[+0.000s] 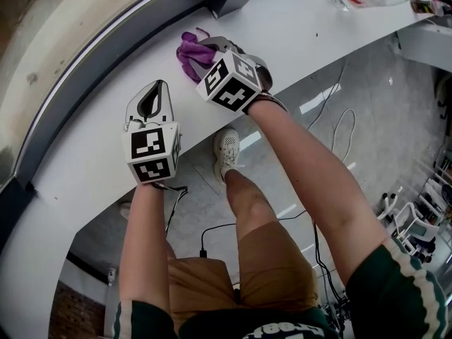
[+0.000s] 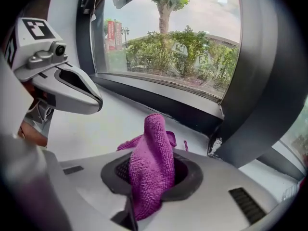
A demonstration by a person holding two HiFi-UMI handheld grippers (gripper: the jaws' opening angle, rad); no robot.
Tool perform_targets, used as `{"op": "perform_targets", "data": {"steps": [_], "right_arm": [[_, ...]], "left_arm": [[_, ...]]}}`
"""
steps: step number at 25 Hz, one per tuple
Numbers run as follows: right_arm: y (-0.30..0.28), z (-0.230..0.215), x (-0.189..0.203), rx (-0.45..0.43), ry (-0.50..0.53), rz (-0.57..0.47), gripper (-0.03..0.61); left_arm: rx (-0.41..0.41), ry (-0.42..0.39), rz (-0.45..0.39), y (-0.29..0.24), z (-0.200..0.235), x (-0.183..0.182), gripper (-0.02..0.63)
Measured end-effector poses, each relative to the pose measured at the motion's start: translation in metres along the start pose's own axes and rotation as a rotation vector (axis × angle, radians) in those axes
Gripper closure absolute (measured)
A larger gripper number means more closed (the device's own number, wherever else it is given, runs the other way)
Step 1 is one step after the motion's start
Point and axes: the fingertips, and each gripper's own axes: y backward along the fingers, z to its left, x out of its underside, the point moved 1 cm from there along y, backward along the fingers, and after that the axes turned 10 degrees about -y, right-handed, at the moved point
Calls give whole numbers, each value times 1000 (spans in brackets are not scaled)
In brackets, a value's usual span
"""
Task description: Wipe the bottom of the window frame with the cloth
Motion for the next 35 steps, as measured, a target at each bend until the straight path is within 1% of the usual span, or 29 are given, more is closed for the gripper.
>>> {"op": "perform_targets", "data": {"steps": [7, 11, 14, 16, 24, 30, 35], "right_arm": [[14, -36, 17, 17, -25, 10, 482], [21, -55, 24, 67, -54, 30, 482], [25, -66, 29, 109, -101, 42, 482], [25, -67, 30, 117, -123, 41, 483], [27, -63, 34, 110, -141, 50, 483], [36, -58, 47, 121, -152, 45, 483], [46, -48, 60, 135, -148, 26, 483]], "left_arm": [[-13, 8, -5, -12, -17, -21, 606], [-13, 15, -6, -10, -30, -28, 606], [-2, 18, -7, -9, -40, -31, 606], [3, 19, -6, -8, -43, -32, 606], [7, 6, -6, 2, -46, -37, 606], [13, 6, 13, 3, -51, -27, 606], [27, -1, 21, -3, -66, -19, 606]]}}
